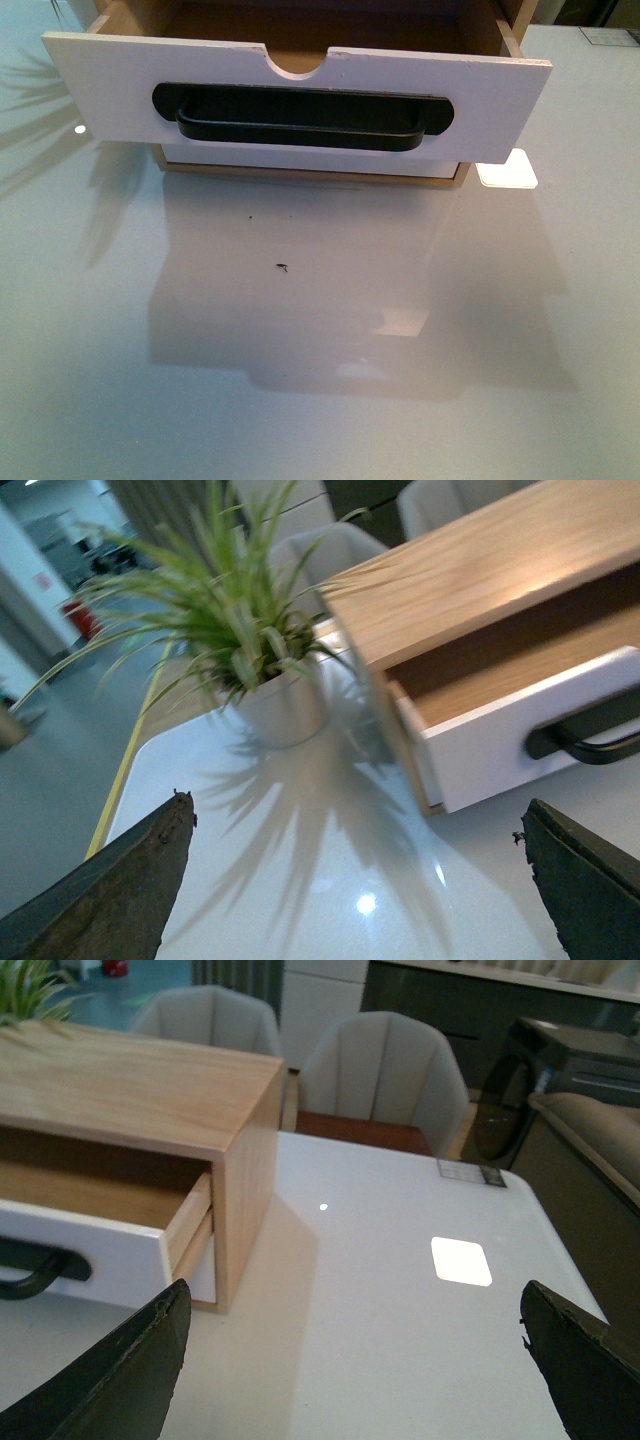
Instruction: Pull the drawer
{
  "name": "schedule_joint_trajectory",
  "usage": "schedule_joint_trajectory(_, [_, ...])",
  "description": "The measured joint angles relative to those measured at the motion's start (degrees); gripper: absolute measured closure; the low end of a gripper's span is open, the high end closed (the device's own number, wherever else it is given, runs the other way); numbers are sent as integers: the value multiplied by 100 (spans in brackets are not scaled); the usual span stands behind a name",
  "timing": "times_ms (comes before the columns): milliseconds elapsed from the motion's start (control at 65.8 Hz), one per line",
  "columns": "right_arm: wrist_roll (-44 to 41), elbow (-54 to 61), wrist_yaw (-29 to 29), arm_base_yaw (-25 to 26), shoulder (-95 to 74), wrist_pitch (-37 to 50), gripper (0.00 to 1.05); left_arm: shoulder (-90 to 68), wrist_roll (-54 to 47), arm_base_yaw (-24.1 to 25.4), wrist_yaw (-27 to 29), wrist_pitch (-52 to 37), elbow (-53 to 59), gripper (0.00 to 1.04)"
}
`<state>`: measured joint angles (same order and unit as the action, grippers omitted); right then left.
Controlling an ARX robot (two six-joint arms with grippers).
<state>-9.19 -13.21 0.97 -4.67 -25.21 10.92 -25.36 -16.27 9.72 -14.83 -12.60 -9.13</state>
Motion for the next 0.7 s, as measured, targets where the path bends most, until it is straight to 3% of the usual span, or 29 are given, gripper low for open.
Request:
schedule_joint_trajectory(198, [236, 13, 33, 24, 186, -9, 9, 127, 422, 59, 28, 24, 31, 7])
schedule_joint_trajectory(228, [348, 15, -20, 92, 199, -48, 11, 170, 621, 2, 282, -118, 92, 12])
schedule_joint_trajectory(380, [758, 319, -81, 446, 492, -87, 41, 494, 1373, -315, 885, -201, 330, 40])
schedule_joint_trajectory(441, [809, 455, -101, 446, 605, -87, 53, 645, 1488, -752, 1401, -122, 415, 53])
schedule_joint_trajectory(700, [839, 804, -96, 457, 1016, -131, 101, 1069, 1576, -957, 1482, 98, 590, 101])
